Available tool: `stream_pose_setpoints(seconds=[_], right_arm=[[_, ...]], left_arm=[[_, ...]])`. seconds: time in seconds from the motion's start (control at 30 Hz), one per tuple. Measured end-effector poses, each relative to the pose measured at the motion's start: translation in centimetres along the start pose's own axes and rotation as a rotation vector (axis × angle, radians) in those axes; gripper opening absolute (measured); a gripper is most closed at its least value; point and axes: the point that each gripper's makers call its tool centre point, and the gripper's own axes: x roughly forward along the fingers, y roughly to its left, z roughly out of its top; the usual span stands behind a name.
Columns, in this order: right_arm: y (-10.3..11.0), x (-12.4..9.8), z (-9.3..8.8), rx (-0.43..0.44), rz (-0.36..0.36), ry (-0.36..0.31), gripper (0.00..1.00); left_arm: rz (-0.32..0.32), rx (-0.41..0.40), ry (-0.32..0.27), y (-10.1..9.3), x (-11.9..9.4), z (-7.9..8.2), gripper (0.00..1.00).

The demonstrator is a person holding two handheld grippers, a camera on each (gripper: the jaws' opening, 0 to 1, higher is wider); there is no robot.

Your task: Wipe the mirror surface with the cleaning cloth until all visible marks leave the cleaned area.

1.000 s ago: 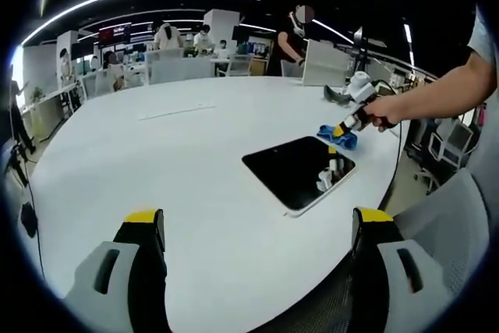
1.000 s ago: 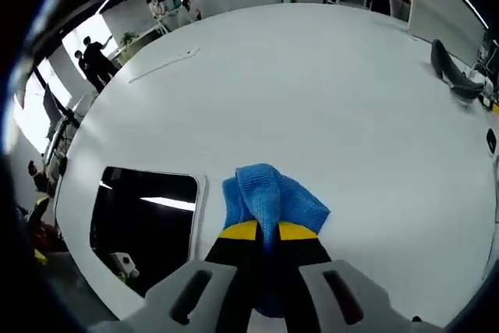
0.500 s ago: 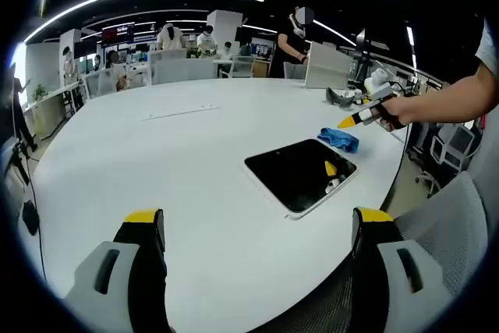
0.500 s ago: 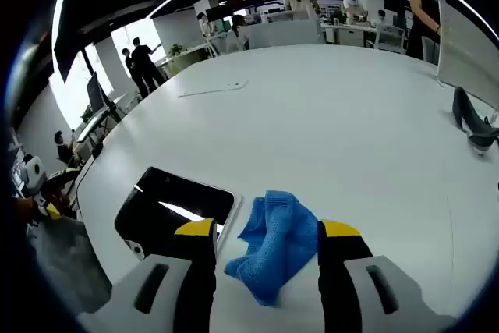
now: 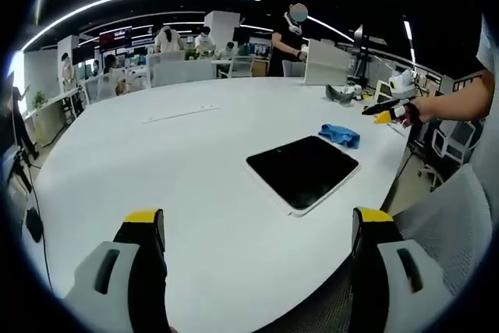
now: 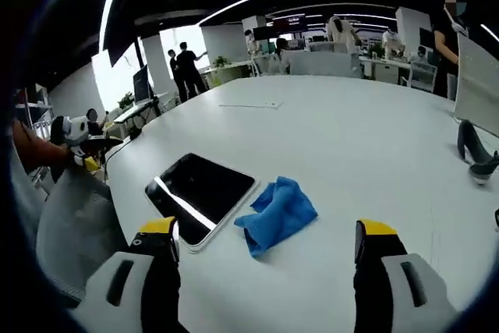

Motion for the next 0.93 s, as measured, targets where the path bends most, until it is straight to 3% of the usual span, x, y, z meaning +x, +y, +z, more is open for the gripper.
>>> stream_pose_setpoints(seconds=[0.1, 0.2, 0.27, 0.4, 0.47, 0.53, 0.67, 0.93], right_arm=[[0.4, -0.7, -1.0, -0.009, 0.0, 0.011, 0.94], [-0.2, -0.8, -1.9, -0.062, -0.014, 0.031, 0.95], [-0.6, -1.4, -2.3, -0.034, -0.036, 0.048, 0.96], [-0.2, -2.0, -2.3, -0.086, -0.037, 0.046, 0.97], [-0.1, -2.2, -2.6, -0.083, -0.036, 0.056, 0.97], [-0.1, -2.5, -2.4, -0.076, -0.037, 0.055, 0.97], [-0.1, -2.8, -2.1, -0.074, -0.037, 0.043, 0.97], [-0.2, -2.3, -1.3, -0.03, -0.049, 0.031, 0.98]], left_arm=[[-0.001, -0.021, 0.042, 0.0, 0.0, -0.8, 0.99], [0.002, -0.009, 0.022, 0.0, 0.0, -0.3, 0.99], [-0.016, -0.026, 0.032, -0.4, 0.1, -0.5, 0.99], [-0.044, -0.032, 0.026, -0.9, 0.2, -0.4, 0.99], [-0.023, -0.027, -0.002, -0.6, -0.2, 0.3, 0.99], [-0.019, -0.033, -0.022, -0.5, -0.2, 0.8, 0.99], [-0.03, -0.025, 0.003, -0.8, -0.1, 0.2, 0.99], [-0.021, -0.026, -0.029, -0.8, -0.6, 1.6, 0.99]])
